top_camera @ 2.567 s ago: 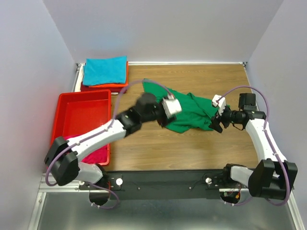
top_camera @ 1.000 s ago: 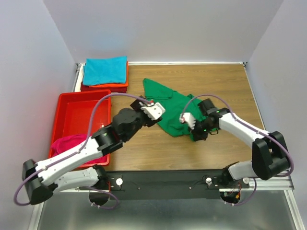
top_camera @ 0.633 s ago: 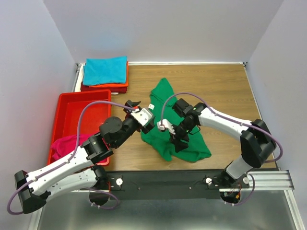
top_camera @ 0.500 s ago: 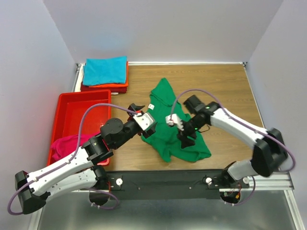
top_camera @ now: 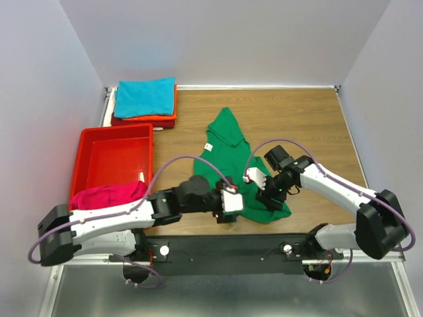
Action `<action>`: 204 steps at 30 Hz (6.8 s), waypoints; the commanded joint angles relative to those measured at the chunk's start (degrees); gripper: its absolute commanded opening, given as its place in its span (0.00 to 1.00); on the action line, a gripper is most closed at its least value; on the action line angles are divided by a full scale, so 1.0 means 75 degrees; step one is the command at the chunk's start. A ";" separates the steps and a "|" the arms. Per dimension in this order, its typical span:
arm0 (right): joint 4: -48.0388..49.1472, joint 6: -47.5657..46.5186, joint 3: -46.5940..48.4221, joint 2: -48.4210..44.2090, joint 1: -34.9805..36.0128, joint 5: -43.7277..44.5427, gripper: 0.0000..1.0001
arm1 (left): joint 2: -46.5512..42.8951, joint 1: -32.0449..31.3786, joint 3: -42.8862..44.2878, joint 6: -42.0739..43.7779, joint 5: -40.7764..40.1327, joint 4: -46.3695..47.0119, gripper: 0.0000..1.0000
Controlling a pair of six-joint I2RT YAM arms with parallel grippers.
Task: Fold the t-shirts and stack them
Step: Flatten the tshirt out
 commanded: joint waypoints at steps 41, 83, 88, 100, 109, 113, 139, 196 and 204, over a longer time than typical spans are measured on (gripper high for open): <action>0.2506 -0.0578 0.0590 -0.0878 -0.5407 -0.0656 0.89 | 0.2717 -0.1490 0.0458 0.0236 -0.2480 0.0145 0.88; 0.2867 0.2032 0.0744 0.1247 -0.5208 0.0967 0.01 | 0.5238 -0.0048 0.2872 0.0202 -0.1684 -0.1259 0.00; 0.2120 0.1005 0.0286 -0.0243 -0.5220 0.1986 0.01 | 0.3998 -0.0107 0.2837 -0.0056 -0.1111 -0.2091 0.00; 0.0687 0.0683 0.0131 -0.0938 -0.5220 0.2037 0.68 | 0.3562 -0.0143 0.2708 -0.0888 0.0509 -0.2961 0.40; 0.0921 0.1176 0.1562 0.0796 -0.5220 -0.0575 0.71 | 0.3675 0.2504 0.3303 -0.1228 0.0473 -0.2246 0.49; 0.1062 0.1130 0.2066 0.1594 -0.5231 -0.1924 0.71 | 0.5058 0.3676 0.4639 -0.1847 -0.0182 -0.2901 0.49; 0.2269 0.1669 0.1434 0.1419 -0.5231 -0.2418 0.72 | 0.8388 0.6081 0.6305 -0.4416 0.2090 -0.1636 0.42; 0.3253 0.2548 0.1048 0.2391 -0.5302 -0.0355 0.70 | 0.5999 0.4477 0.4491 -0.4005 0.1597 -0.1485 0.51; 0.3276 0.2747 0.1364 0.3153 -0.4868 0.0312 0.57 | 0.6678 0.3819 0.4081 -0.4438 0.1832 -0.0829 0.49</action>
